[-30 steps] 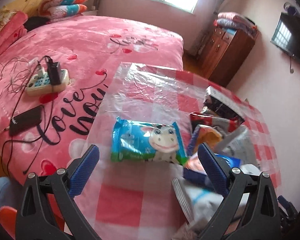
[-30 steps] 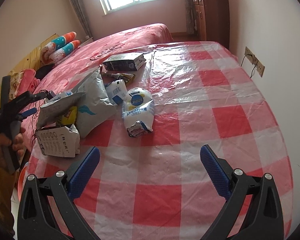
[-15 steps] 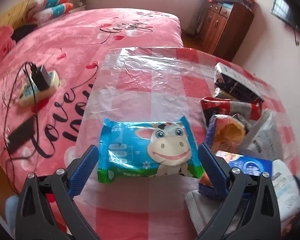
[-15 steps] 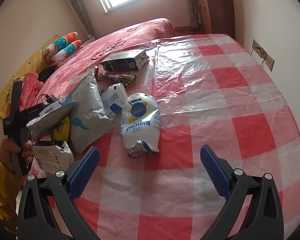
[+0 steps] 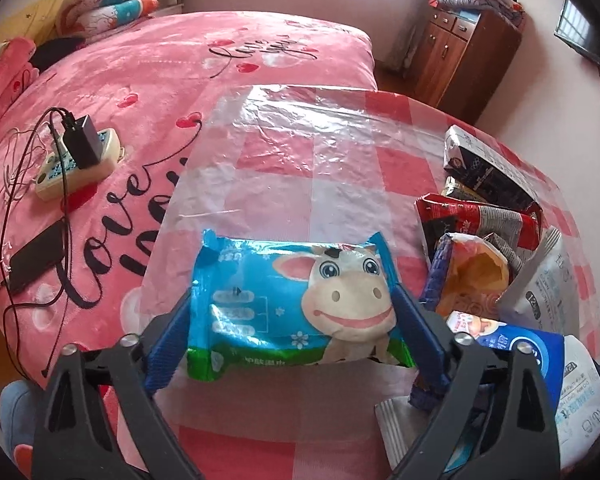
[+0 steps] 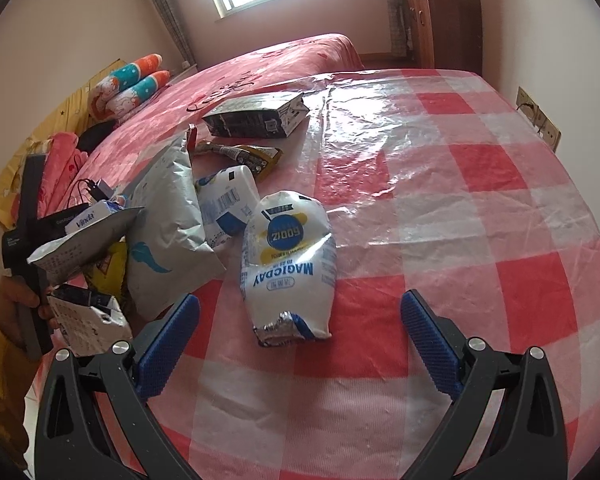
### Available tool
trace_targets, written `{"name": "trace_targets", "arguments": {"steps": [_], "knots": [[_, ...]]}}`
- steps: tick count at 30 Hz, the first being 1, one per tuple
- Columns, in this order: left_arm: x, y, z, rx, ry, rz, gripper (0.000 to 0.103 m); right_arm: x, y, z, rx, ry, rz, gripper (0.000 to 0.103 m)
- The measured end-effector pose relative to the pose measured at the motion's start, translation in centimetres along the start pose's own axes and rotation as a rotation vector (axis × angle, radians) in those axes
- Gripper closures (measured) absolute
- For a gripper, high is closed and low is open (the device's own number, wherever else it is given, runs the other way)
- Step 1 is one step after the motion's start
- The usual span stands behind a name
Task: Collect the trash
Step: 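Close the left tool on the wipes pack while the right tool grasps the white MAGICDAY bag, then carry the wipes pack and MAGICDAY bag over the orange bucket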
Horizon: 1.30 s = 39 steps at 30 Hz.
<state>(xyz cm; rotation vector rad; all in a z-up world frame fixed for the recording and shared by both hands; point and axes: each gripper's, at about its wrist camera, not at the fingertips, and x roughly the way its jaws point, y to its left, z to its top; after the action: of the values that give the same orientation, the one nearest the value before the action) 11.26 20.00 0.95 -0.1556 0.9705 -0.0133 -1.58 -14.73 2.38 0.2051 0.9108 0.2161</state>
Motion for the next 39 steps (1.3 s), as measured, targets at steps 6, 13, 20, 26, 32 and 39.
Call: {"name": "trace_targets", "arguments": {"steps": [6,13,20,26,32,39], "knots": [[-0.8,-0.5,-0.4,0.001,-0.045,0.026,0.025,0.6,0.4,0.4,-0.02,0.003,-0.032,0.006],[-1.6,0.1,-0.9,-0.013,-0.061,0.037,0.03,1.1,1.8,0.1,-0.101,0.013,-0.128,0.023],[-2.9,1.3,-2.1,-0.038,-0.07,0.035,0.031,1.0,2.3,-0.4,-0.145,0.005,-0.208,0.048],[-4.6,2.2,-4.0,-0.044,-0.089,0.014,0.031,-0.1,1.6,-1.2,-0.108,-0.005,-0.18,0.048],[-7.0,3.0,-6.1,-0.06,-0.129,-0.002,0.031,-1.5,0.9,-2.3,-0.078,-0.022,-0.156,0.049],[-9.1,3.1,-8.4,-0.06,-0.153,-0.011,0.031,-3.3,0.7,-4.0,-0.062,-0.042,-0.144,0.049]]}}
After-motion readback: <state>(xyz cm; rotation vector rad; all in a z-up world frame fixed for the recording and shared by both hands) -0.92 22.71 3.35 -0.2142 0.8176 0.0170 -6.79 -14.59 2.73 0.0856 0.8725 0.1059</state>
